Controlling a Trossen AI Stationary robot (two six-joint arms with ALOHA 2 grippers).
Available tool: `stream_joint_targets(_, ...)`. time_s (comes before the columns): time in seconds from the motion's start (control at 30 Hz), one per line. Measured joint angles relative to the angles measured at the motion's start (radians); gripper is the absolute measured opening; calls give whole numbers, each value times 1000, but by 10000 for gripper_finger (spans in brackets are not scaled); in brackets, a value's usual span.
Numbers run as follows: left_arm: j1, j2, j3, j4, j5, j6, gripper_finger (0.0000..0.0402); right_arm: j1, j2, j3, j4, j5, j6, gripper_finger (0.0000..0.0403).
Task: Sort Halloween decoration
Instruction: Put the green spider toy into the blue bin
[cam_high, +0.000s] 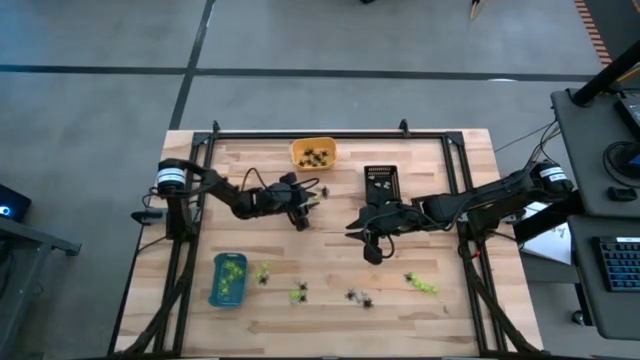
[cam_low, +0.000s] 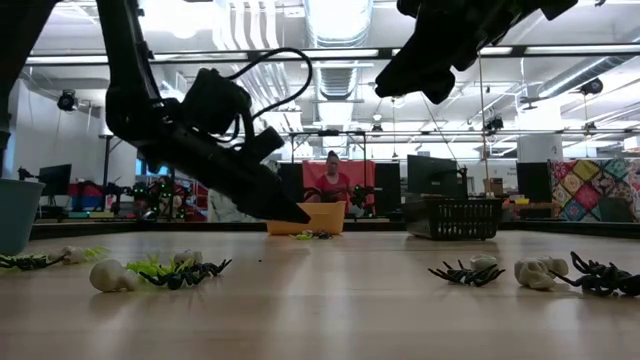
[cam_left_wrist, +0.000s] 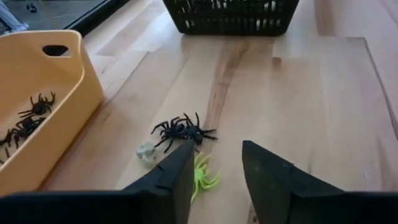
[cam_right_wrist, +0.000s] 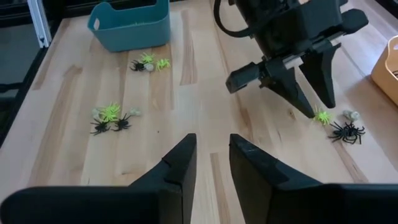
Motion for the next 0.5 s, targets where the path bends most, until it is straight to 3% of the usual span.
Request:
stream_joint_targets(0.2,0,67,24,3,0,2,141,0,0,0,1,12,0,87)
stream_joint_targets(0.5,-1,119,40,45,-65,-2,129,0,1,0,1,26,0,84)
